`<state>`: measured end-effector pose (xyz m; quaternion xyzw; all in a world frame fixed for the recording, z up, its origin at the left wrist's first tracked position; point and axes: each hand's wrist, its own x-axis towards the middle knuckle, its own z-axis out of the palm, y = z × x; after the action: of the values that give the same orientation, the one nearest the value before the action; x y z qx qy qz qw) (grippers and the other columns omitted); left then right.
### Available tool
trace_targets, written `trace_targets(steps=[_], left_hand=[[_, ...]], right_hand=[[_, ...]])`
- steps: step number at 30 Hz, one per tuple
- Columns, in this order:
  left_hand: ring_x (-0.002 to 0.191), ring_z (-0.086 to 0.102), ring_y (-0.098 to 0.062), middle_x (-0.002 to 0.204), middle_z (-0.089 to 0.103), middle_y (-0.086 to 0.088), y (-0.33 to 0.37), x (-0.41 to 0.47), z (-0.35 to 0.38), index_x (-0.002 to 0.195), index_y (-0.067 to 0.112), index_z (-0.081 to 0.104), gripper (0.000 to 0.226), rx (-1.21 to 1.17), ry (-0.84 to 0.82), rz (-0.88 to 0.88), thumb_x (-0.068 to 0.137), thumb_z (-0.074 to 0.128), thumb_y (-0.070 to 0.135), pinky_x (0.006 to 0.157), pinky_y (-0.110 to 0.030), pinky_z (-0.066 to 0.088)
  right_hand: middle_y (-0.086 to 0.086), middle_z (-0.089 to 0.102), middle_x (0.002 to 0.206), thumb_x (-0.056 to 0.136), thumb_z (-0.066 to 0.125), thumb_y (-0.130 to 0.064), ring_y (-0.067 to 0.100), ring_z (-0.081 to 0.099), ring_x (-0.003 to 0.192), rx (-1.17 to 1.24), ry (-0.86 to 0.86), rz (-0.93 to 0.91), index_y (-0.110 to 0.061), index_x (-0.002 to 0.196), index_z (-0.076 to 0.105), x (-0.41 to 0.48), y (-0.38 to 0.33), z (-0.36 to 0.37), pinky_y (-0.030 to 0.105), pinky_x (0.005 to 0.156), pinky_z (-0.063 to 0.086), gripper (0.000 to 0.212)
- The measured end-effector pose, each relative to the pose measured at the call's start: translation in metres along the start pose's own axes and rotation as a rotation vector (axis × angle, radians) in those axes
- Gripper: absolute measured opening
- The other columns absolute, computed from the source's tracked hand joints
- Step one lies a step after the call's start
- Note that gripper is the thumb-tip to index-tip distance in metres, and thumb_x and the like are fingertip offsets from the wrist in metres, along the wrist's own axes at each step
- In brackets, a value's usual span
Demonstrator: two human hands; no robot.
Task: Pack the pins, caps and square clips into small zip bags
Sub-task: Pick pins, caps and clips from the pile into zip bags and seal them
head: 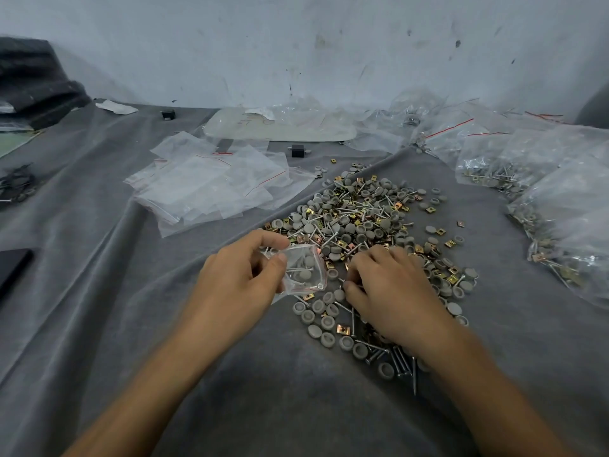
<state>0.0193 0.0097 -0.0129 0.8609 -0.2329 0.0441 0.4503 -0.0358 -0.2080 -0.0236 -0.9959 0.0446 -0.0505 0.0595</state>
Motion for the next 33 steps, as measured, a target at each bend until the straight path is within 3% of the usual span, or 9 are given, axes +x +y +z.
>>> trace_targets(steps=[5, 10, 12, 15, 18, 22, 25, 29, 33], left_hand=[[0.054, 0.058, 0.000, 0.069, 0.071, 0.017, 0.000, -0.001, 0.001, 0.107, 0.045, 0.062, 0.012, 0.006, -0.019, -0.001, 0.101, 0.057, 0.036, 0.055, -0.022, 0.040], [0.056, 0.059, 0.000, 0.069, 0.071, 0.018, 0.000, -0.002, 0.002, 0.109, 0.044, 0.062, 0.013, 0.028, -0.024, -0.012, 0.100, 0.056, 0.037, 0.053, -0.014, 0.038], [0.056, 0.059, 0.000, 0.069, 0.071, 0.018, 0.001, -0.002, 0.002, 0.109, 0.043, 0.062, 0.013, 0.024, -0.024, -0.012, 0.101, 0.056, 0.036, 0.054, -0.017, 0.039], [0.056, 0.059, 0.000, 0.069, 0.071, 0.017, 0.002, -0.002, 0.002, 0.107, 0.042, 0.063, 0.012, 0.009, -0.017, -0.009, 0.100, 0.058, 0.034, 0.057, -0.024, 0.042], [0.056, 0.059, 0.000, 0.068, 0.071, 0.016, 0.004, -0.003, 0.004, 0.105, 0.041, 0.063, 0.011, -0.001, -0.011, 0.001, 0.100, 0.058, 0.033, 0.058, -0.025, 0.041], [0.056, 0.059, 0.001, 0.067, 0.070, 0.016, 0.005, -0.004, 0.008, 0.104, 0.041, 0.063, 0.010, -0.013, -0.022, -0.007, 0.099, 0.060, 0.032, 0.060, -0.027, 0.041], [0.057, 0.059, -0.001, 0.067, 0.070, 0.016, 0.005, -0.004, 0.010, 0.104, 0.042, 0.063, 0.010, -0.011, -0.034, -0.006, 0.099, 0.060, 0.034, 0.059, -0.028, 0.043], [0.056, 0.059, -0.001, 0.067, 0.070, 0.016, 0.006, -0.005, 0.010, 0.104, 0.041, 0.063, 0.009, -0.018, -0.037, -0.008, 0.098, 0.060, 0.035, 0.059, -0.028, 0.044], [0.057, 0.060, -0.003, 0.069, 0.070, 0.014, 0.008, -0.005, 0.010, 0.105, 0.042, 0.062, 0.009, -0.014, -0.043, -0.016, 0.098, 0.059, 0.036, 0.059, -0.030, 0.047]], right_hand=[[-0.004, 0.050, 0.118, 0.100, 0.043, -0.046, 0.021, 0.041, 0.112, -0.002, -0.021, 0.008, -0.026, 0.107, 0.054, -0.003, 0.002, 0.001, 0.040, 0.097, 0.033, 0.024], [-0.006, 0.050, 0.114, 0.101, 0.040, -0.043, 0.020, 0.042, 0.111, 0.025, -0.011, 0.019, -0.026, 0.105, 0.054, -0.005, 0.003, 0.003, 0.040, 0.099, 0.035, 0.022], [-0.009, 0.051, 0.109, 0.102, 0.040, -0.042, 0.017, 0.044, 0.108, 0.070, 0.027, 0.046, -0.030, 0.103, 0.051, -0.007, 0.005, 0.003, 0.040, 0.100, 0.036, 0.017], [-0.014, 0.054, 0.088, 0.103, 0.042, -0.039, 0.011, 0.050, 0.087, 0.270, 0.165, 0.076, -0.033, 0.095, 0.047, -0.009, 0.010, -0.001, 0.035, 0.084, 0.042, 0.011], [-0.009, 0.059, 0.075, 0.103, 0.047, -0.035, 0.006, 0.055, 0.068, 0.697, 0.163, 0.043, -0.036, 0.092, 0.051, -0.011, 0.007, -0.008, 0.026, 0.061, 0.046, 0.012], [-0.005, 0.065, 0.079, 0.101, 0.058, -0.027, 0.012, 0.060, 0.073, 1.153, -0.088, 0.006, -0.035, 0.090, 0.063, -0.017, -0.012, -0.012, 0.040, 0.073, 0.056, 0.015], [-0.001, 0.065, 0.077, 0.097, 0.064, -0.023, 0.011, 0.059, 0.071, 1.192, -0.085, 0.018, -0.028, 0.089, 0.066, -0.018, -0.023, -0.006, 0.039, 0.071, 0.055, 0.010], [0.011, 0.072, 0.086, 0.098, 0.064, -0.017, 0.010, 0.061, 0.067, 1.319, -0.070, 0.063, -0.023, 0.096, 0.070, -0.018, -0.022, -0.008, 0.024, 0.062, 0.053, 0.008], [0.007, 0.076, 0.092, 0.100, 0.061, -0.017, 0.015, 0.066, 0.075, 1.370, -0.079, 0.094, -0.025, 0.100, 0.072, -0.018, -0.018, -0.009, 0.027, 0.065, 0.056, 0.014]])
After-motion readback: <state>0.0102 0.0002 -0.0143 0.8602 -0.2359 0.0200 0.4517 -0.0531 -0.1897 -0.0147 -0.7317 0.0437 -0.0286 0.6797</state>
